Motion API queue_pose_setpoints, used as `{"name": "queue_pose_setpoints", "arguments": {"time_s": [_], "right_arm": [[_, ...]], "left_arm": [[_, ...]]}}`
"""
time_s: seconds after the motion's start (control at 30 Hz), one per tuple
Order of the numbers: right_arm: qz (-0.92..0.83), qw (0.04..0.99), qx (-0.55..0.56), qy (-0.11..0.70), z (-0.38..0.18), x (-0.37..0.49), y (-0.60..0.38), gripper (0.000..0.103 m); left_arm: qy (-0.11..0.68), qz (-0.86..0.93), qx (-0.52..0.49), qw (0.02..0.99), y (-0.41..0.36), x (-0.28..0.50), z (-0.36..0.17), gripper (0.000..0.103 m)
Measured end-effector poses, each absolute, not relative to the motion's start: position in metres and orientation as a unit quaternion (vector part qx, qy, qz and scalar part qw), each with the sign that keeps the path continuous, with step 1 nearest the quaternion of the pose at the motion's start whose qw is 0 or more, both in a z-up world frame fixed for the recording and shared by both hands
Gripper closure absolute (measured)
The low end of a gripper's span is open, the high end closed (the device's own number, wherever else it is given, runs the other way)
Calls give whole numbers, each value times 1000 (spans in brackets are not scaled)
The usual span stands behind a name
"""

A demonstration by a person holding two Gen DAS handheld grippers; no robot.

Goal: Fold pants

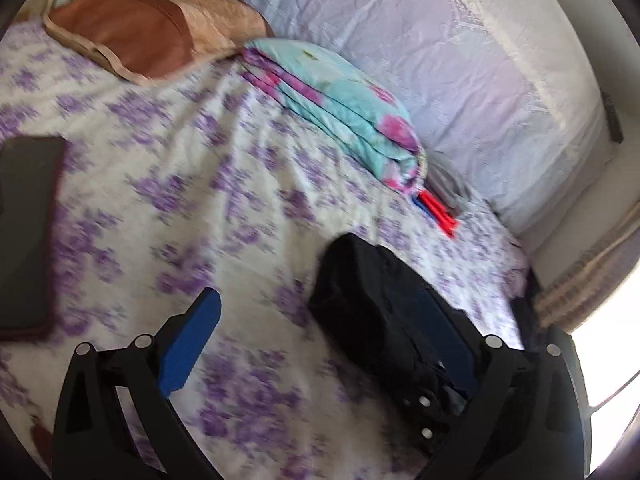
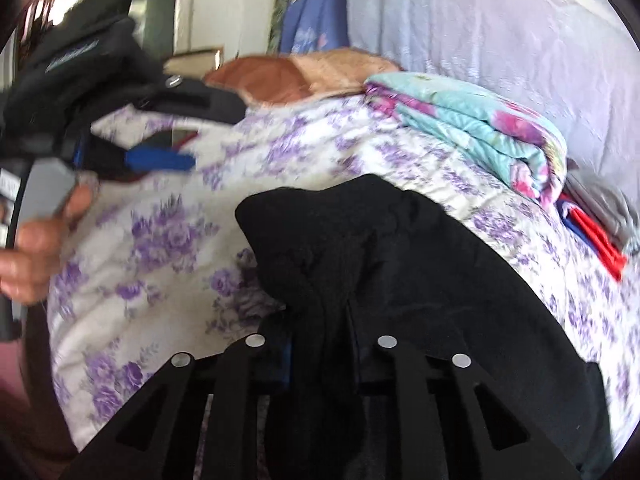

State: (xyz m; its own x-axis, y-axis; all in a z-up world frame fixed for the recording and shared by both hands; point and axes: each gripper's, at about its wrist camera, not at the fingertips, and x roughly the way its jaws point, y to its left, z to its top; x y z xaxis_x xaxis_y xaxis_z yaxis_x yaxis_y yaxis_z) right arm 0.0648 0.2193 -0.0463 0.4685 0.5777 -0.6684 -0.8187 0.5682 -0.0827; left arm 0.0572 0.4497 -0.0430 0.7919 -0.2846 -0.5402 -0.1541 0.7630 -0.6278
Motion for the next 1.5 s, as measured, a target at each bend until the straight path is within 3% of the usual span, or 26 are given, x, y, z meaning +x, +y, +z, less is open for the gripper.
{"name": "queue_pose_setpoints", "arguments": {"time_s": [0.3, 0.5, 0.57, 0.6, 0.63, 0.77, 1.0, 1.07, 1.1, 1.13, 1.2, 1.5], "right_arm": [[419, 851, -162, 274, -37, 68, 204, 84], [425, 848, -164, 271, -36, 68, 200, 82], [426, 846, -173, 271, -36, 63, 198, 74], [419, 852, -174, 262, -33, 58, 194, 58], [414, 857, -175, 253, -31, 54, 190, 43], [409, 868, -184, 214, -20, 35, 183, 35], [392, 850, -288, 202, -43, 24, 225, 33], [366, 856, -308, 196, -50, 25, 231, 41], [365, 856, -306, 199, -50, 27, 231, 63], [364, 858, -300, 204, -49, 29, 229, 78], [358, 864, -279, 217, -43, 36, 221, 86], [305, 926, -178, 136, 5, 12, 155, 88]], "left_arm": [[382, -190, -401, 811, 403, 95, -65, 5], [403, -200, -420, 788, 386, 131, -85, 7], [398, -208, -424, 787, 387, 138, -84, 29], [398, -213, -428, 783, 388, 141, -85, 46], [398, -216, -432, 780, 391, 144, -86, 54], [400, -213, -441, 775, 397, 146, -88, 58], [402, -216, -419, 785, 393, 140, -76, 61], [405, -215, -412, 787, 392, 140, -74, 61], [407, -214, -410, 788, 391, 139, -74, 61], [409, -211, -409, 788, 390, 139, -74, 62], [406, -212, -410, 789, 387, 138, -71, 63], [336, -281, -352, 827, 326, 120, 3, 65]]}}
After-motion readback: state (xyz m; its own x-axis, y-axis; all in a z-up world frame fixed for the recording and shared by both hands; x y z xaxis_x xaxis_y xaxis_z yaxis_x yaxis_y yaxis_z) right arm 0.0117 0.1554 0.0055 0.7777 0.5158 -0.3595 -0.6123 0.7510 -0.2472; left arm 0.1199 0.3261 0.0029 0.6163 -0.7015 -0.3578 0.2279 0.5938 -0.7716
